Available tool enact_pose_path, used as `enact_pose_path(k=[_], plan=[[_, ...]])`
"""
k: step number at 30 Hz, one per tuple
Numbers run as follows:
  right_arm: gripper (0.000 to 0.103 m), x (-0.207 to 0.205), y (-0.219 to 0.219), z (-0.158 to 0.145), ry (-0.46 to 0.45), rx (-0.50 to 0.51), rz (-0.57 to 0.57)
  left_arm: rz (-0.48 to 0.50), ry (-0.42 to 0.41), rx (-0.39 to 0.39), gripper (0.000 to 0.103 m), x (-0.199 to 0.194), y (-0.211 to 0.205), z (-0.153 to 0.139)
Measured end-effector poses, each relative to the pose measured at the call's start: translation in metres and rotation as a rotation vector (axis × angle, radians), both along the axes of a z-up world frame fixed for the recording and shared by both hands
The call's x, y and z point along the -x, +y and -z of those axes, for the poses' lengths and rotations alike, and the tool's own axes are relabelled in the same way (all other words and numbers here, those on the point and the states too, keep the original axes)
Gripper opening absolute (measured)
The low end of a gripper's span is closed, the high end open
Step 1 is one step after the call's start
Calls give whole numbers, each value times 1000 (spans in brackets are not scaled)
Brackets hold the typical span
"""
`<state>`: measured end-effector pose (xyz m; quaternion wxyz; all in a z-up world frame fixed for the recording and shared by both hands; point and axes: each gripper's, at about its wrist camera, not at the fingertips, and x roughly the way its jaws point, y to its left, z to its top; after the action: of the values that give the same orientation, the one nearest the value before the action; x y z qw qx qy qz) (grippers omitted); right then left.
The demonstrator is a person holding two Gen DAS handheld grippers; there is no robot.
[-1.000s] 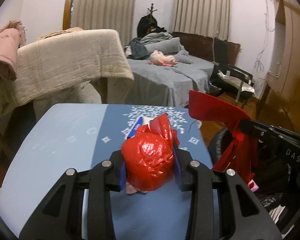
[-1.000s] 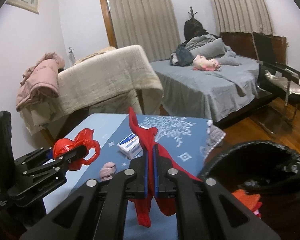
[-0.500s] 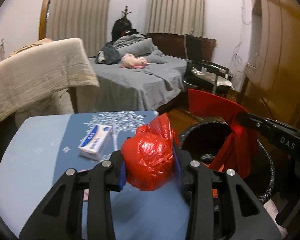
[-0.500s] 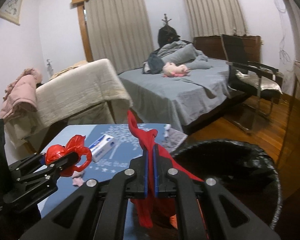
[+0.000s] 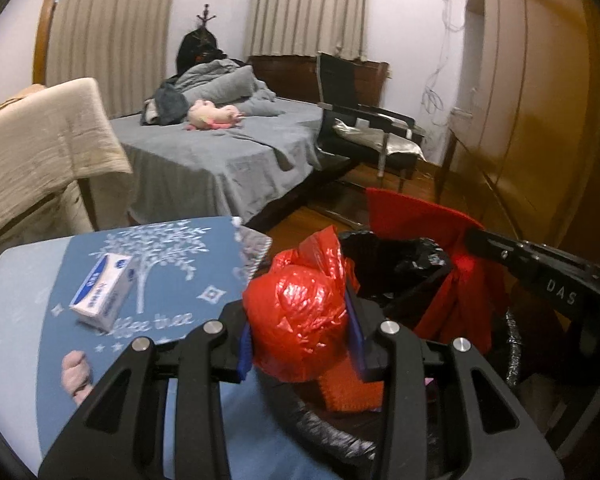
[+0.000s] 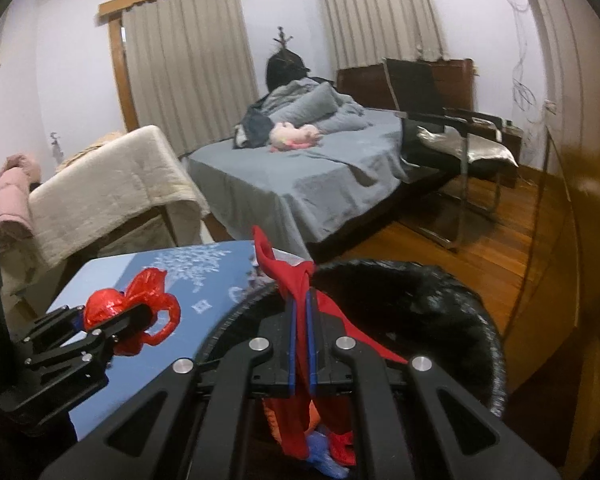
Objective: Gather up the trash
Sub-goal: 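Carry red plastic bag and red cloth over the bin and open both tools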
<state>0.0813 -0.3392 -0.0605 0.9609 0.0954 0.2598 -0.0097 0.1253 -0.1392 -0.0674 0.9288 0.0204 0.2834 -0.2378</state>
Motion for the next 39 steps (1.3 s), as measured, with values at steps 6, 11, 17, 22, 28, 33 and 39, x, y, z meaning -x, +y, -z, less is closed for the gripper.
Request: enact_pose_path(k=[6, 11, 17, 22, 28, 33, 39], plan=[[5, 0, -25, 15, 32, -6, 52, 48, 1, -16, 36, -6, -29, 11], [5, -1, -42, 26, 55, -9, 76, 79, 17, -19, 36, -15, -48, 19], [16, -3, -58, 38, 93, -18, 113, 124, 63, -15, 56, -23, -63, 27], [33, 1, -66, 37, 86, -11, 137, 139, 79, -8, 68, -22, -60, 29], [78, 8, -65, 28, 48, 5, 169, 95, 66, 7, 80, -22, -40, 23], [97, 11, -52, 19, 11, 14, 173, 30, 16, -4, 87, -16, -14, 11], [97, 2, -28, 21, 15, 12, 134, -61, -11, -17, 90, -10, 25, 5]])
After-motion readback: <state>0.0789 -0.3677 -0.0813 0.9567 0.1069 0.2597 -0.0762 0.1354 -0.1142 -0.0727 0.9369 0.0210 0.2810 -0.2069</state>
